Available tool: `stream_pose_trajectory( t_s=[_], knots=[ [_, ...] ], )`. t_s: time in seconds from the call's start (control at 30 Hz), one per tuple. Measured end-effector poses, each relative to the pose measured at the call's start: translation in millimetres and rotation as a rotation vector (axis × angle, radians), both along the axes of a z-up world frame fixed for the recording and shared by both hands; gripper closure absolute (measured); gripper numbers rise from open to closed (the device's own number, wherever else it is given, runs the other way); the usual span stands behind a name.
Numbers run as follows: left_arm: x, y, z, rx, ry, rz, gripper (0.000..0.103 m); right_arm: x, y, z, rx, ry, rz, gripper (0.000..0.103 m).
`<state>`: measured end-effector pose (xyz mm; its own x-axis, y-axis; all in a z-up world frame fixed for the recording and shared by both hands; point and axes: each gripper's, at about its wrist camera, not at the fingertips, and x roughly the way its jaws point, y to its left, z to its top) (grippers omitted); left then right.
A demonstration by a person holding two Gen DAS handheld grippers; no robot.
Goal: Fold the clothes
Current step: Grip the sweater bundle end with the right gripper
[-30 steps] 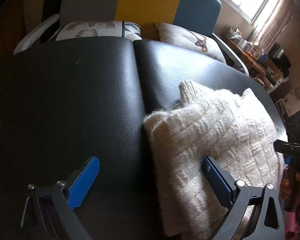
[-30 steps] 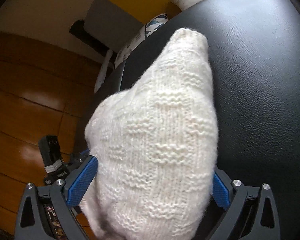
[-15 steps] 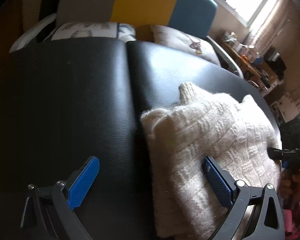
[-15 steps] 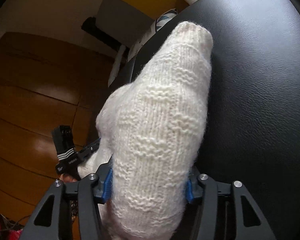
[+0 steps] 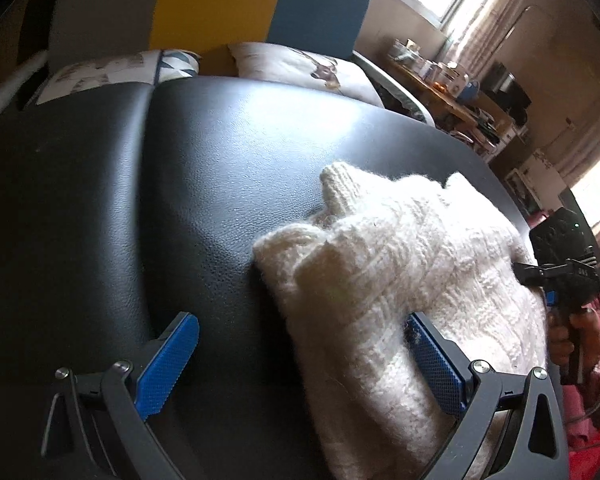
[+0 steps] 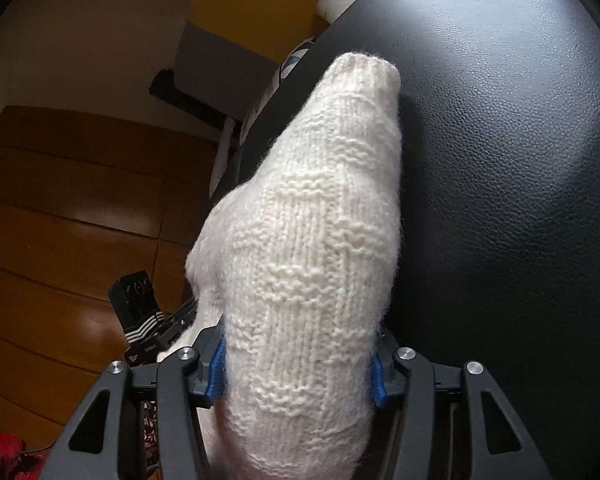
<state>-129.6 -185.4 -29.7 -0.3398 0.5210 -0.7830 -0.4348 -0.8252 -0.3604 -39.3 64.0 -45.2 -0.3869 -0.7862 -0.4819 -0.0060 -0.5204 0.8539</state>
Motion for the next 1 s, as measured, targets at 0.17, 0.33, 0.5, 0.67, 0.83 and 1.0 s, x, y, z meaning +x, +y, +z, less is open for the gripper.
stream_pose_trajectory(
  t_s=[0.17,0.33,0.5,0.67,0.83,1.0],
  knots=[
    [-7,1,1,0.027,-0.03,-0.065,0.0,-2,-11,0,-0.019,-0.002,0.008,0.049],
    [-8,17,5,0.049,-0.054,-0.17,0.0,10,-17,-1,-0.037,0.0,0.017,0.05],
    [-5,36,3,0.039,-0.002,-0.237,0.0,5,-43,-3,-0.048,0.006,0.015,0.05],
    [-9,37,3,0.049,-0.031,-0.211,0.0,1,-53,2,-0.06,0.012,0.012,0.05],
    [-9,31,3,0.04,-0.039,-0.227,0.003,11,-28,2,-0.067,0.017,0.017,0.05],
    [-6,30,5,0.075,-0.057,-0.248,0.033,14,-16,0,-0.074,0.019,0.014,0.05]
  ],
)
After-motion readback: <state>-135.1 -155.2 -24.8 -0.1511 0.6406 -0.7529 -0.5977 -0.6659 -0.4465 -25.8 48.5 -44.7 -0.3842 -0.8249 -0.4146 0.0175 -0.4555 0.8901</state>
